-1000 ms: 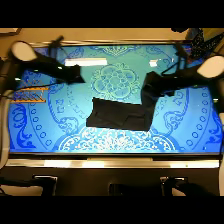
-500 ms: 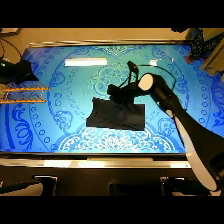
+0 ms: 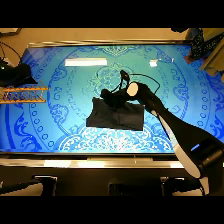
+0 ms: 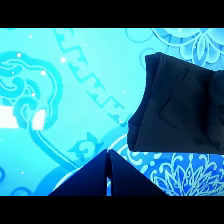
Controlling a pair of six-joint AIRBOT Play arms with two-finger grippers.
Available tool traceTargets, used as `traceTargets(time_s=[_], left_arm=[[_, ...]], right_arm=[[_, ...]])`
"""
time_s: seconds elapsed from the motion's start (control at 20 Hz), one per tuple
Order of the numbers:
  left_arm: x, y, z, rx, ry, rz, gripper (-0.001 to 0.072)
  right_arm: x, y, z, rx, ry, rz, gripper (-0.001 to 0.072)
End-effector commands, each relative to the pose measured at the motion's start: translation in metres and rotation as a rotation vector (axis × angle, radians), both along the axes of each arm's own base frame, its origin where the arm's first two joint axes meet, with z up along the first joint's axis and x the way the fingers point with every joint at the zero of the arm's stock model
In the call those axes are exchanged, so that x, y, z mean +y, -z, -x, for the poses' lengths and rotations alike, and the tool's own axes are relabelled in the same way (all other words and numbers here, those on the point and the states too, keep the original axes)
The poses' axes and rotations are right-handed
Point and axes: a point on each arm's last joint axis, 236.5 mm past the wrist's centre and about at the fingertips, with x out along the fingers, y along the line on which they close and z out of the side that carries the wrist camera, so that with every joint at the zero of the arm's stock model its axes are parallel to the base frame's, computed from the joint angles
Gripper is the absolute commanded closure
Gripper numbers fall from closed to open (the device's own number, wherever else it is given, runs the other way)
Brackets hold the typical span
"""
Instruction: Fold the clothes and pants, and hang the long-sleeved shirts on hangers.
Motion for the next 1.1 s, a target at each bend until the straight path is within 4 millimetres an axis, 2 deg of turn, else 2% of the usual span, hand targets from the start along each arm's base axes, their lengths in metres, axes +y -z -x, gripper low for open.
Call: traceTargets(time_s=[0.0,0.15,0.25,0.35,0.5,0.6,0.65,0.75,0.9,1.0,1.05], left_arm=[[0.000,0.000,0.000,-0.001,-0.002,0.000,0.0693],[0.000,0.000,0.000,-0.002,-0.002,0.000,0.0693],[0.000,0.000,0.000,-0.002,-0.002,0.000,0.0693],[0.000,0.000,0.000,-0.002,-0.002,0.001,0.0693],[0.000,0.000,0.000,-0.002,-0.002,0.001,0.0693],[0.000,0.000,0.000,-0.001,-0.001,0.001,0.0692],[0.000,0.000,0.000,-0.001,-0.001,0.001,0.0692],[0.000,0.000,0.001,0.002,-0.001,0.001,0.0692],[0.000,0.001,0.003,0.013,0.003,0.000,0.0692],[0.000,0.002,0.005,0.020,0.005,-0.001,0.0692],[0.000,0.002,0.005,0.020,0.006,-0.001,0.0692]], right_arm=[[0.012,0.003,0.006,0.010,-0.014,-0.015,0.0561],[0.018,0.001,0.020,0.057,-0.042,-0.032,0.0416],[0.019,-0.003,0.036,0.096,-0.084,-0.031,0.0277],[0.013,-0.020,0.040,0.060,-0.121,-0.029,0.0274],[-0.021,-0.061,0.022,-0.011,-0.062,-0.052,0.0256],[-0.071,-0.087,0.006,-0.039,0.003,-0.050,0.0256],[-0.101,-0.093,0.000,-0.044,0.027,-0.031,0.0256],[-0.168,-0.092,-0.004,-0.015,0.063,0.023,0.0223],[-0.255,-0.070,0.000,0.036,0.096,0.082,0.0222],[-0.295,-0.045,0.002,0.067,0.148,0.089,0.0222],[-0.306,-0.030,0.005,0.086,0.166,0.082,0.0222]])
